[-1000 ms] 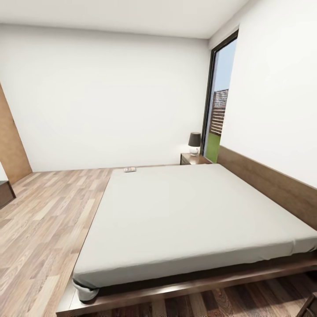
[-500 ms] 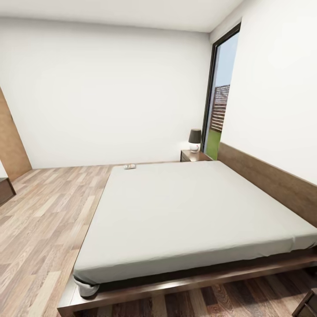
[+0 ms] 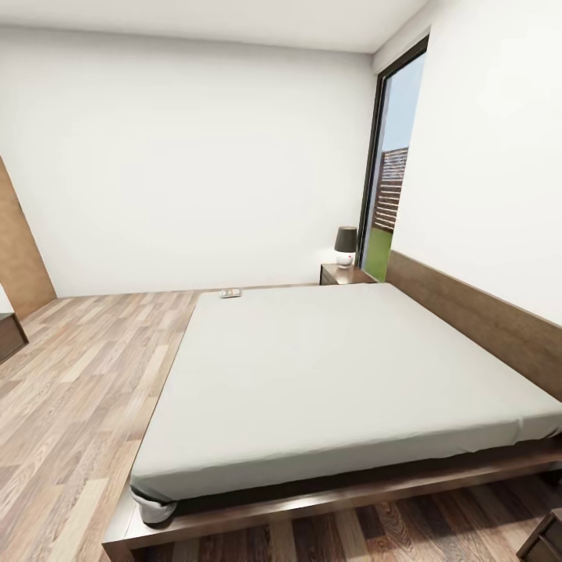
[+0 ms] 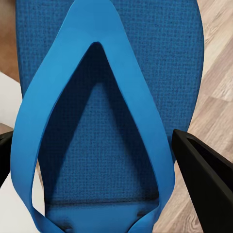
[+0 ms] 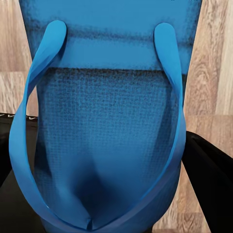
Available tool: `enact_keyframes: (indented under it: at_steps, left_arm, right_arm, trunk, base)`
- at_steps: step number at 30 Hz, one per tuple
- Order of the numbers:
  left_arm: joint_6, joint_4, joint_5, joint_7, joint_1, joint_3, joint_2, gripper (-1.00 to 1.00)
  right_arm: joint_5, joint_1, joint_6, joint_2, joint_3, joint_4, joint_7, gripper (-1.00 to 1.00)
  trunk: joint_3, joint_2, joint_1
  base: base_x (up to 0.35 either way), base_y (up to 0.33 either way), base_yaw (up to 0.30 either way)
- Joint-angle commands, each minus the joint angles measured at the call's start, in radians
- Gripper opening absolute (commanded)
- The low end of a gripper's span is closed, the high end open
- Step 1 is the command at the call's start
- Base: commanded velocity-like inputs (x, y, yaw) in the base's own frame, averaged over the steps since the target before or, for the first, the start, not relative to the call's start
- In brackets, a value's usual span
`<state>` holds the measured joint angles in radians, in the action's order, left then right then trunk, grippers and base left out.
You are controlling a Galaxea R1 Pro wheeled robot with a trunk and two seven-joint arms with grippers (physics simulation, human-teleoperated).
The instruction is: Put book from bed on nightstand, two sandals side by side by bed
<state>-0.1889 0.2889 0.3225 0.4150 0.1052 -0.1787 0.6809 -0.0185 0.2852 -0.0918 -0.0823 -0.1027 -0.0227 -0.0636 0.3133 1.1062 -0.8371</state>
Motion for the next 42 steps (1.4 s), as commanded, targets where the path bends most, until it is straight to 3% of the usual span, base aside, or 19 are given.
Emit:
enact_keyframes:
  at_steps: [1, 21, 42]
  left_arm:
    - [-0.006, 0.000, 0.010, -0.001, 0.001, 0.002, 0.000, -1.00]
    - [-0.006, -0.001, 0.010, -0.001, 0.001, 0.002, 0.000, -1.00]
    - [-0.006, -0.001, 0.009, -0.001, 0.001, 0.002, 0.000, -1.00]
  right_arm:
    - [-0.002, 0.000, -0.006, 0.000, -0.008, -0.002, -0.004, -1.00]
    - [0.001, 0.000, -0.002, -0.003, -0.008, -0.002, -0.005, -1.00]
    - [0.002, 0.000, -0.003, -0.004, -0.008, -0.001, -0.005, -1.00]
  trunk:
    - [0.001, 0.001, 0.000]
    - [0.002, 0.001, 0.000]
    - [0.020, 0.001, 0.000]
  base:
    - [0.000, 0.000, 0.000]
    - [0.000, 0.000, 0.010]
    - [0.000, 0.000, 0.200]
